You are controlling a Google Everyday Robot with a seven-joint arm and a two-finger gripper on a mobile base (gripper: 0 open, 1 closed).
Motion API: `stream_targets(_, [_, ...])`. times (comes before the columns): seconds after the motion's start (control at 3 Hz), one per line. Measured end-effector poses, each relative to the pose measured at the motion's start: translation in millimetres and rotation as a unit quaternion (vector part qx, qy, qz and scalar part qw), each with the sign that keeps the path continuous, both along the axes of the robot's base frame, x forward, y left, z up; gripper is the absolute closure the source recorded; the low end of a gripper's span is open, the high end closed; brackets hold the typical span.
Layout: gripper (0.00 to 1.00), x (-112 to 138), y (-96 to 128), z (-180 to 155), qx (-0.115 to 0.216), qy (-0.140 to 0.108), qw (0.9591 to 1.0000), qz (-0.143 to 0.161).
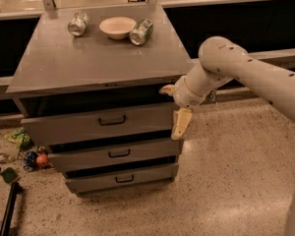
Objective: Open top drawer
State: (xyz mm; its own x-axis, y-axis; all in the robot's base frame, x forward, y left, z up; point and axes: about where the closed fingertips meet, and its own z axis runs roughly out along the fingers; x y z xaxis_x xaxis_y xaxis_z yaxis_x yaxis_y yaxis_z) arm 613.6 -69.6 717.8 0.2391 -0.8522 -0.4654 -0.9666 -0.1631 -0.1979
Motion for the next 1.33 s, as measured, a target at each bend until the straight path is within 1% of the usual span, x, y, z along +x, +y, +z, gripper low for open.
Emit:
stream_targets(0.33, [0.0,14.1,6.4,-20.1,0.006,0.022,0.9997,0.004])
stream_targets(0.67, [0.2,23.6,12.4,-38.3,0.011,0.042,0.9991,0.007])
stream_targets(1.0, [0.43,22.0,12.3,-48.9,0.013,0.054,0.9984,0.009])
stream_targets(1.33, [0.66,20.2,12.2,-48.0,0.014,0.056,0.9983,0.01])
